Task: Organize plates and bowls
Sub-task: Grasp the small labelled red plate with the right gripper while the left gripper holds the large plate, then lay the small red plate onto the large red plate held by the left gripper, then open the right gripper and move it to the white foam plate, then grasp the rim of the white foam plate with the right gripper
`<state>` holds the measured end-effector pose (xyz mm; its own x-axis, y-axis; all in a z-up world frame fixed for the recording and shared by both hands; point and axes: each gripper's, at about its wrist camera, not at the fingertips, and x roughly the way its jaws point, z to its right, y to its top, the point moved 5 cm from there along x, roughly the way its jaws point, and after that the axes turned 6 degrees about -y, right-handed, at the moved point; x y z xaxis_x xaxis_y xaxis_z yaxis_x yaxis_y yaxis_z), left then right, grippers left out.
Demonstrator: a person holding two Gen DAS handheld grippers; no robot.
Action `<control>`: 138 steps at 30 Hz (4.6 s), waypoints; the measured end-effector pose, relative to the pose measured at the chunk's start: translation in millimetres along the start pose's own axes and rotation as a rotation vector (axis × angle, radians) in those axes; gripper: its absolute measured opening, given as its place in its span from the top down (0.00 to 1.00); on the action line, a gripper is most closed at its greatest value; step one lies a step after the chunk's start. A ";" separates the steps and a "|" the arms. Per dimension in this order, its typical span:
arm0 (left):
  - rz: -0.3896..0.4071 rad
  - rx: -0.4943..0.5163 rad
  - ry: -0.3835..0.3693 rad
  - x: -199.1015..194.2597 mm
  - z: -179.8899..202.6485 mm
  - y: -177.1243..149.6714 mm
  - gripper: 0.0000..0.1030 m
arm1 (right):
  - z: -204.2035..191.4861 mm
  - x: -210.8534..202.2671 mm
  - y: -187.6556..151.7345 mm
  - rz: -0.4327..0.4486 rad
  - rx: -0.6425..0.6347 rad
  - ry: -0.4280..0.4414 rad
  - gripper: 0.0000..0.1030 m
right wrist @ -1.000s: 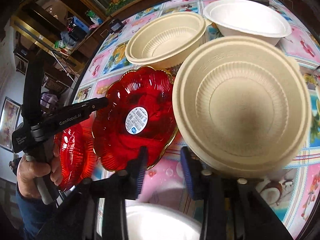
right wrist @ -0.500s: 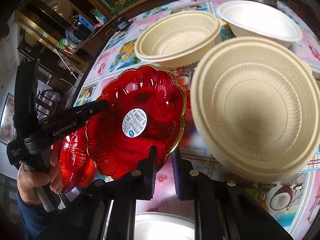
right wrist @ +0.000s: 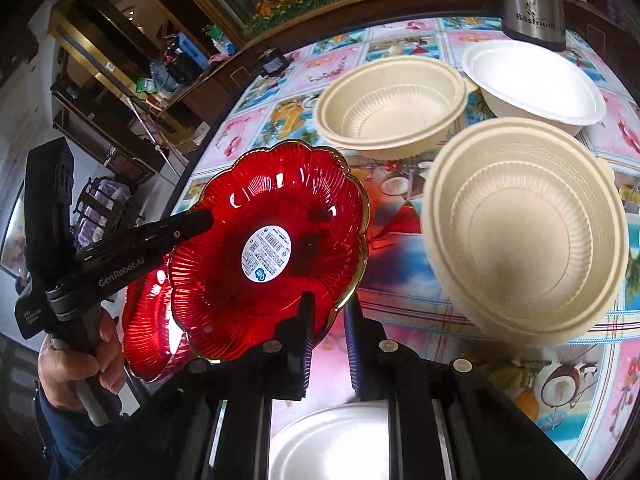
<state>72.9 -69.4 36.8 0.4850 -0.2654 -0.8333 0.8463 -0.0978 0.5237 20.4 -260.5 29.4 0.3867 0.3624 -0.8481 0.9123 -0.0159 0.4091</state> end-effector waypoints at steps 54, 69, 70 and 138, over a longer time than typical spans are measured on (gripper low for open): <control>-0.061 -0.054 0.195 -34.2 -138.2 -100.5 0.48 | -199.7 80.6 -49.8 -0.136 -0.566 -0.115 0.63; -0.068 -0.039 0.200 -40.4 -133.8 -100.6 0.36 | -191.0 54.1 -42.7 -0.113 -0.532 -0.033 0.48; -0.060 -0.046 0.193 -42.3 -134.5 -100.2 0.36 | -189.4 51.0 -42.3 -0.105 -0.524 -0.027 0.48; 0.084 0.257 -0.122 -18.0 112.5 -119.2 0.82 | 50.9 -65.3 -99.8 0.209 0.014 0.037 0.86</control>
<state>-61.4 -160.9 9.3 0.5080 -0.3945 -0.7657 0.7130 -0.3062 0.6307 -89.1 -330.0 26.8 0.5624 0.3841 -0.7322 0.8149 -0.1072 0.5696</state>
